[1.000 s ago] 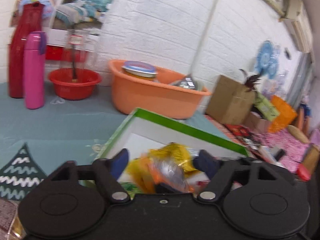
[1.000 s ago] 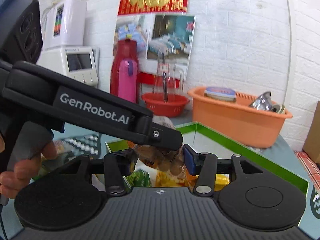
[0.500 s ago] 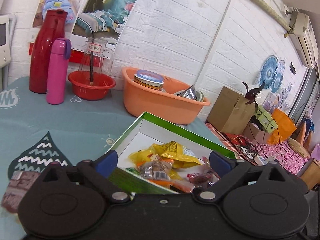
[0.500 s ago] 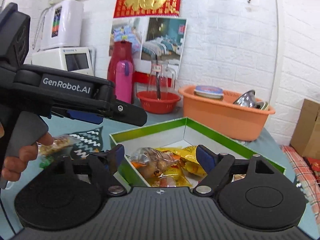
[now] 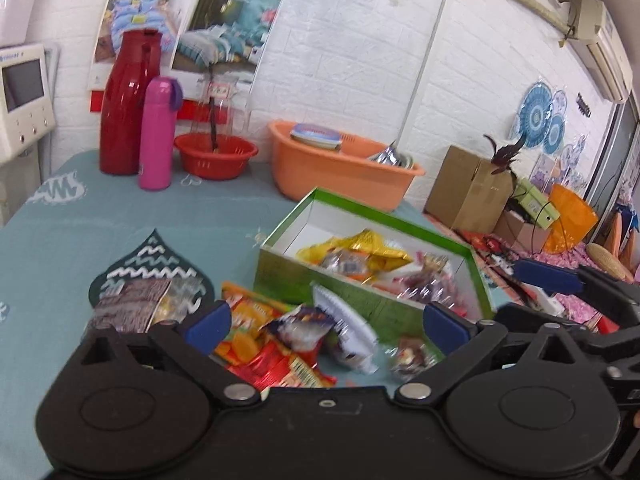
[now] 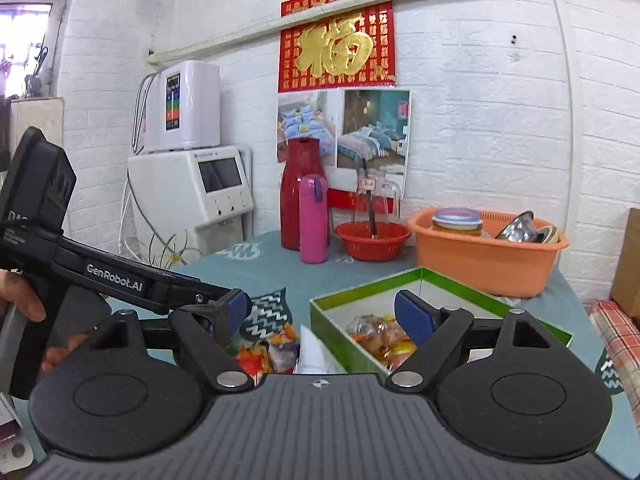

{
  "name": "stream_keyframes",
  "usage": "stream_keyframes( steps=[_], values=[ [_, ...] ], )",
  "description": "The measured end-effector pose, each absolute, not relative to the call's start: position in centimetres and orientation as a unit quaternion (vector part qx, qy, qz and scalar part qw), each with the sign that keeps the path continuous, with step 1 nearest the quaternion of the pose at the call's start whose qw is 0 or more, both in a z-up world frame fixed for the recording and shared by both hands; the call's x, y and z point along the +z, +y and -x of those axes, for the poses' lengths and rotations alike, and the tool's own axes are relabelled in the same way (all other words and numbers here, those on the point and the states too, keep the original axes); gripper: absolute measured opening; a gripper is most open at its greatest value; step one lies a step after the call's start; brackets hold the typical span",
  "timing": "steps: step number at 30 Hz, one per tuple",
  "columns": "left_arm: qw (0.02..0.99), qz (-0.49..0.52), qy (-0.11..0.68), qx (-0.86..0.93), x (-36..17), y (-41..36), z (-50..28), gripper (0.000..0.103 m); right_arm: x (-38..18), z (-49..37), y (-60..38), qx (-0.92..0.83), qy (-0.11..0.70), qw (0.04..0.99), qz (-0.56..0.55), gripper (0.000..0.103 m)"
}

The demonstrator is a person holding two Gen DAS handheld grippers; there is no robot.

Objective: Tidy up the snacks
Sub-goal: 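Grasp the red printed snack bag with both grippers, then carry the red bag into the green box and open both grippers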

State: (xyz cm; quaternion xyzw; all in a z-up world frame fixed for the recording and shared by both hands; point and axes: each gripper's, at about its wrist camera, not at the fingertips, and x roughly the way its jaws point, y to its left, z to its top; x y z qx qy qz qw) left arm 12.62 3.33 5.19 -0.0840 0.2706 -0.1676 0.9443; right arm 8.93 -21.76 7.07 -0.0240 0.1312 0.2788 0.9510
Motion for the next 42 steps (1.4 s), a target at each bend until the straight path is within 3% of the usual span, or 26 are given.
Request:
stream_keyframes(
  steps=[5,8,9,10,13,21,33,35,36,37,40,42],
  values=[
    [0.944,0.042,0.289,-0.152,1.2,3.7,-15.6,0.103,4.2,-8.7,-21.8,0.276,0.182,0.944,0.005,0.103],
    [0.931,0.068,0.324,-0.151,-1.0,4.6,-17.3,0.103,2.8,-8.8,-21.9,0.265,0.209,0.941,0.004,0.103],
    [0.925,0.079,0.338,-0.156,-1.6,4.7,-17.7,0.084,2.4,-8.8,-21.9,0.263,0.216,0.940,0.003,0.103],
    [0.922,0.081,0.347,-0.154,-1.9,4.9,-17.6,0.074,1.9,-8.7,-22.0,0.263,0.223,0.939,0.003,0.103],
    [0.899,0.116,0.376,-0.190,-1.9,4.8,-16.5,0.071,0.9,-8.7,-21.8,0.264,0.241,0.934,0.000,0.103],
    [0.882,0.165,0.379,-0.227,-2.3,4.0,-11.2,0.097,-2.4,-8.2,-20.7,0.294,0.294,0.909,-0.006,0.103],
    [0.879,0.181,0.383,-0.219,-2.3,3.9,-11.8,0.095,-3.2,-9.2,-17.0,0.348,0.293,0.890,0.027,0.103],
    [0.878,0.179,0.385,-0.219,-2.6,3.8,-11.9,0.092,-3.3,-9.6,-16.6,0.348,0.289,0.891,0.033,0.103],
    [0.880,0.176,0.383,-0.221,-2.7,3.7,-12.0,0.084,-3.4,-9.9,-16.3,0.346,0.293,0.891,0.037,0.103],
    [0.880,0.173,0.381,-0.223,-2.8,3.6,-12.0,0.083,-3.4,-10.0,-16.2,0.345,0.293,0.891,0.039,0.102],
    [0.884,0.167,0.376,-0.222,-2.5,3.3,-11.6,0.077,-3.4,-9.9,-15.9,0.340,0.288,0.894,0.050,0.078],
    [0.886,0.165,0.372,-0.222,-2.1,3.1,-11.2,0.077,-3.3,-9.6,-16.1,0.335,0.282,0.898,0.052,0.069]
  ],
)
